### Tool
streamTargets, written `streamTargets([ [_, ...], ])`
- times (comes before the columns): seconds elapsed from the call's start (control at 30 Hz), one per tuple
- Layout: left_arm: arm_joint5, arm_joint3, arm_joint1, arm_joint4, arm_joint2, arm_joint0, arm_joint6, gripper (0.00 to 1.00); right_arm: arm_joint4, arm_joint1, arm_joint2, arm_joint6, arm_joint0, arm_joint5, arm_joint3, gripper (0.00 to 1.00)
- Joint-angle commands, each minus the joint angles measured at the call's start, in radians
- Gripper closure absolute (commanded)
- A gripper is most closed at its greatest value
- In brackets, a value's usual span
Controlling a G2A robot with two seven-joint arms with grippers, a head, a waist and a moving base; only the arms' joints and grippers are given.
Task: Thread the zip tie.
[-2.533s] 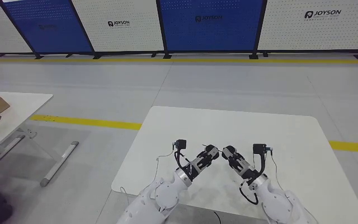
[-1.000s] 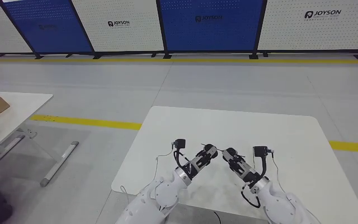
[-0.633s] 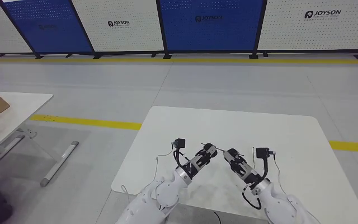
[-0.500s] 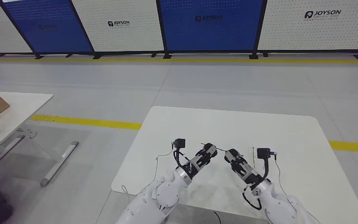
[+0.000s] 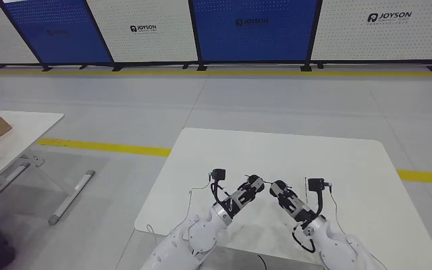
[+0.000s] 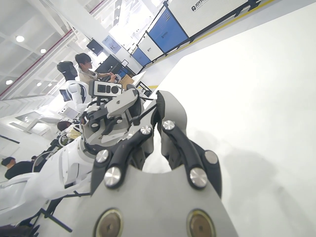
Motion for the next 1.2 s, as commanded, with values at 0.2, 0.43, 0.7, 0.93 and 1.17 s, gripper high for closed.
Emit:
streamTargets([
  [0.2, 0.0, -0.001, 0.002, -0.006, 0.006, 0.002, 0.001, 1.0, 0.019, 0.004, -0.016, 0.005, 0.012, 0.0, 0.004, 1.0],
  [0.43, 0.0, 0.007, 0.003, -0.016, 0.008, 0.001, 0.004, 1.0, 0.023, 0.008, -0.023, -0.01, 0.019, 0.0, 0.013, 1.0],
  [0.7, 0.02, 0.039, -0.002, -0.01, 0.02, -0.016, 0.017, 1.0, 0.004, 0.012, -0.022, -0.039, 0.014, 0.0, 0.014, 1.0],
  [0.93, 0.018, 0.038, -0.005, -0.021, 0.028, -0.022, 0.005, 1.0, -0.004, 0.013, -0.019, -0.041, 0.012, 0.0, 0.017, 1.0],
  [1.17, 0.023, 0.03, -0.003, -0.023, 0.02, -0.019, -0.005, 0.78, -0.009, 0.011, -0.017, -0.037, 0.014, 0.0, 0.019, 1.0],
])
